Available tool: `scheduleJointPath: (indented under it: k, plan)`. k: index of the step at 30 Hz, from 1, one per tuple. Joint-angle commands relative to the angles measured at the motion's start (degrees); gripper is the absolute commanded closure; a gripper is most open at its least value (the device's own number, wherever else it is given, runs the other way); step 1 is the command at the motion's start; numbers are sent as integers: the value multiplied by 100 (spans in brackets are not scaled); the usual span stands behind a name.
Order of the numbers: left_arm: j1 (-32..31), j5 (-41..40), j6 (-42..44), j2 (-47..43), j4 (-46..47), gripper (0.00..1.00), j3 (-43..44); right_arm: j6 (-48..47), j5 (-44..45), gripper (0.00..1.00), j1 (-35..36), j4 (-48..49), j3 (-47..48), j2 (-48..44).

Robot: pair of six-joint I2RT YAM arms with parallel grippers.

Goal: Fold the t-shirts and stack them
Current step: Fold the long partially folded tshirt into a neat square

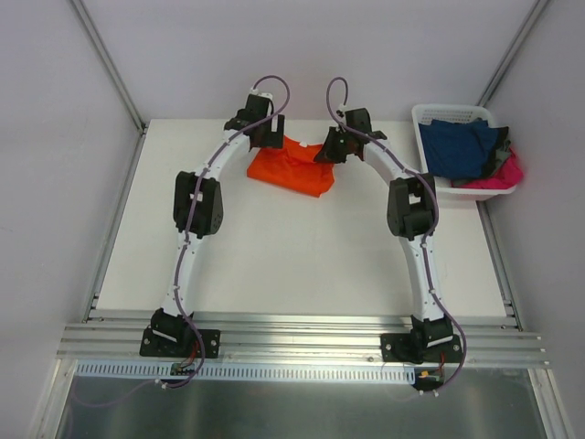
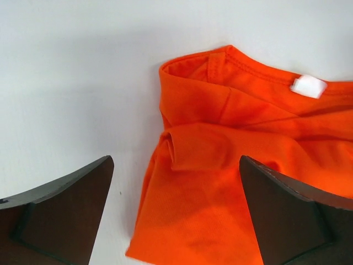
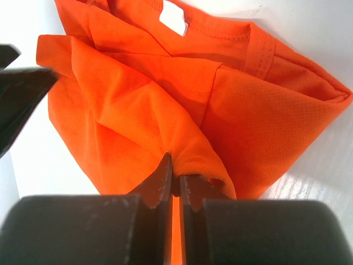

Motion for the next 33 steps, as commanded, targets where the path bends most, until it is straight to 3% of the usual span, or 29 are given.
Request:
scheduleJointPath:
  k: [1,8,11,22,33]
  plan:
    - [-37,102,-318,-1015,-123,1,-356,-97,86,98,21,103,77,-478]
    - [-64,665,-574,-1833,-432,1,-1315,-106,148,98,-40,85,42,-627]
    - [-125,1113,-583,-1878,-467,6,-1553,-80,157,98,-84,94,42,-628]
    - [-318,2159,-908,-1386,-529,29,-1527,-62,227,98,-172,111,121,-549]
    - [-310,2546,-1040,-604,-528,36,-1035,-36,218,98,-251,120,200,-373]
